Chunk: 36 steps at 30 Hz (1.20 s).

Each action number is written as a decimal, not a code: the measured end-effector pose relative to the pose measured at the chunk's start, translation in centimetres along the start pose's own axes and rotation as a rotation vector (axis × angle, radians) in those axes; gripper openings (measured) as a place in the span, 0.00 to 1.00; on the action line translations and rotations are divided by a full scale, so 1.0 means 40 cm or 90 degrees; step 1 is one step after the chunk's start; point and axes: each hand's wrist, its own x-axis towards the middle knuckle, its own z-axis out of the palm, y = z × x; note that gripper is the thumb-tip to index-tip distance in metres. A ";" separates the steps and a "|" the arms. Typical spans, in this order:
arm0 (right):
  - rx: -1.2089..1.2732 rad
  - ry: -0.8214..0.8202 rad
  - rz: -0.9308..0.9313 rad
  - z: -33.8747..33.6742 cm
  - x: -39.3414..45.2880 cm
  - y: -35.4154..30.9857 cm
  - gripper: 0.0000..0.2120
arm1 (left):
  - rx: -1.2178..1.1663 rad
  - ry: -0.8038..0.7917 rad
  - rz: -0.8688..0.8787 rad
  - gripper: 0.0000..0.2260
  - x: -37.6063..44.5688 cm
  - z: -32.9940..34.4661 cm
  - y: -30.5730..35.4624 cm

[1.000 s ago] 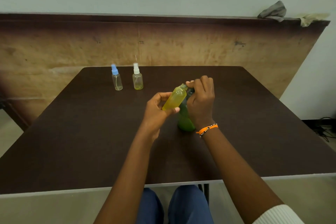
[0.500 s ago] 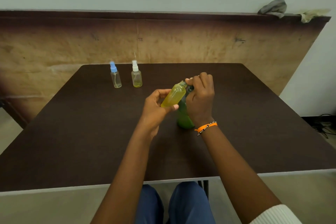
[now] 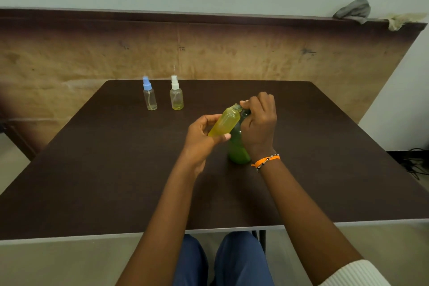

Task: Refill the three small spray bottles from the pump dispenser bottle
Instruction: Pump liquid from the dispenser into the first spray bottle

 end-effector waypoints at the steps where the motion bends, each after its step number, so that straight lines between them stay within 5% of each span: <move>1: 0.004 -0.007 0.007 -0.001 0.002 -0.004 0.13 | -0.001 0.000 0.001 0.18 0.002 -0.002 0.002; 36: -0.013 -0.037 -0.003 -0.003 0.026 0.010 0.11 | -0.035 -0.027 -0.003 0.17 0.005 0.005 -0.003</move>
